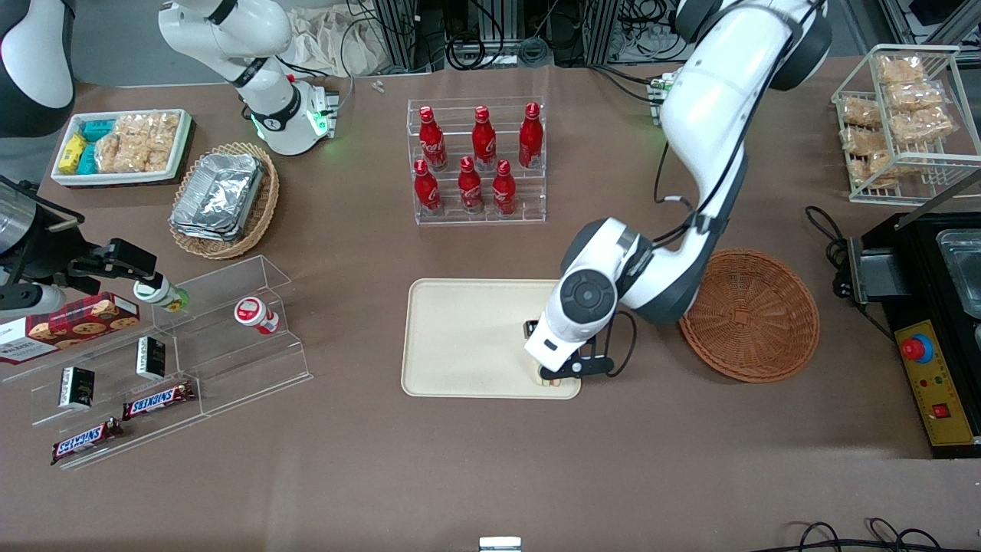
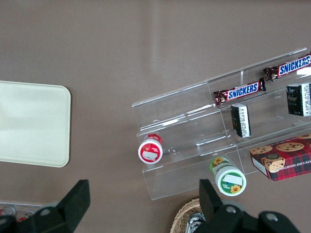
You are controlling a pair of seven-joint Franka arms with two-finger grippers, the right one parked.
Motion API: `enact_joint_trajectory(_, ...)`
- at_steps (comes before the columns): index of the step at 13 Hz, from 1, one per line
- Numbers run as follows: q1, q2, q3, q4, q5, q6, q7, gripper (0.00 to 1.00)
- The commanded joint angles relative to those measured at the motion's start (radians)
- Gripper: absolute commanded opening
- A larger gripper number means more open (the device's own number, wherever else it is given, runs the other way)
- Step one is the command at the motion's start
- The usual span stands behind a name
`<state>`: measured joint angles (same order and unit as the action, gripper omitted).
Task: Place sandwich from basket to tray
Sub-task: 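Open the left gripper to release the sandwich onto the tray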
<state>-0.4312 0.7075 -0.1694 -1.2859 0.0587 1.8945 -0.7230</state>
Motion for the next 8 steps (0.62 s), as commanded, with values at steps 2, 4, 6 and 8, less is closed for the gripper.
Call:
enact_joint_trajectory(2,-0.001,-0.184,0.144,-0.029,-0.01,-0.153,-0.004,1.0)
enact_joint_trajectory(4,0.0,-0.252,0.22,-0.029,-0.013,-0.196,-0.001,1.0)
enact_joint_trajectory(6,0.0,-0.308,0.275,-0.033,-0.017,-0.26,0.093,1.0)
enact_joint_trajectory(8,0.002,-0.38,0.365,-0.09,-0.101,-0.261,0.192,1.0)
